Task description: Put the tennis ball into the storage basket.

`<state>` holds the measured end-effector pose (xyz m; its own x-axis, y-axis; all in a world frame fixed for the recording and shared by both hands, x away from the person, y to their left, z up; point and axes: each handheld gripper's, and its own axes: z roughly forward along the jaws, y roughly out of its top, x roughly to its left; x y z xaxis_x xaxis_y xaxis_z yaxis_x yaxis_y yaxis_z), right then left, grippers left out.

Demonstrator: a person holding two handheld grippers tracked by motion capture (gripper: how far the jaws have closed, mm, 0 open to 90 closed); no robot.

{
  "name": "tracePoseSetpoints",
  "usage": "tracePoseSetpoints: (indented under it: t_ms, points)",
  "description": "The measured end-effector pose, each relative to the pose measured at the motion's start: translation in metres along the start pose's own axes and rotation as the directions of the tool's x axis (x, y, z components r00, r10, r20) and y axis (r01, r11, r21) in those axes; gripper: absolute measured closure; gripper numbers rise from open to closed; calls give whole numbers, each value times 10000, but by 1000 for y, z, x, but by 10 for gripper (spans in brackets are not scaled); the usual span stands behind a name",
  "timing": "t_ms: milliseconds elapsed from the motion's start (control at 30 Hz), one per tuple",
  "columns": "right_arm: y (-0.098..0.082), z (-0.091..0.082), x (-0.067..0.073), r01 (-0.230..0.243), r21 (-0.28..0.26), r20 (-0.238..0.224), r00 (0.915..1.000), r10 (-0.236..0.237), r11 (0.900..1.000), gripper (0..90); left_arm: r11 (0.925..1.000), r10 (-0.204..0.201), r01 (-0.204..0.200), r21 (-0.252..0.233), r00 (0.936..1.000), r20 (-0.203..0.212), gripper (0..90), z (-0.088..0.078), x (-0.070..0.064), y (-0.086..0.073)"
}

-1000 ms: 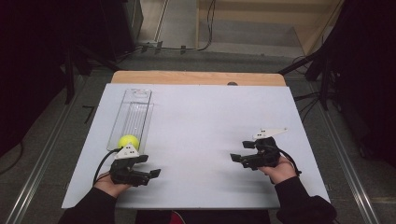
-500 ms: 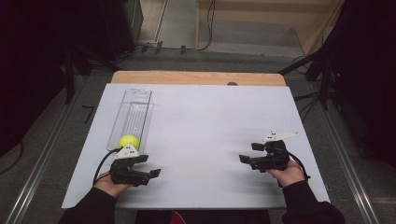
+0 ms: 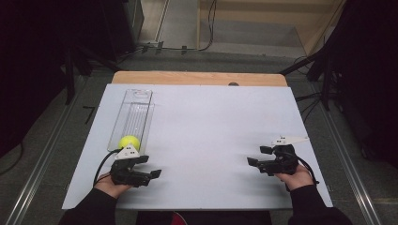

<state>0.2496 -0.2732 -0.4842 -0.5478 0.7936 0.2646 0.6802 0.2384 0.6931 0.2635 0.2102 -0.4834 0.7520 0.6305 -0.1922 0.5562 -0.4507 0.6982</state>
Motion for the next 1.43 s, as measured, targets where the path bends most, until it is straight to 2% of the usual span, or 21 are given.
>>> tracePoseSetpoints:
  t_ms: [300, 1333, 1433]
  points:
    - [-9, 1, -3, -210, 97, -44, 9998, 210, 9997, 196, 10000, -6, 6, 8, 10000, -15, 228, 0, 1, 0]
    - [-9, 6, -1, -8, 205, -146, 9999, 11, 9998, 196, 10000, -36, 36, 14, 10000, 10, 228, 0, 1, 0]
    - [-9, 7, 0, -7, 230, -282, 9996, 13, 9997, 196, 10000, -37, 37, 14, 10000, -2, 228, 0, 1, 0]
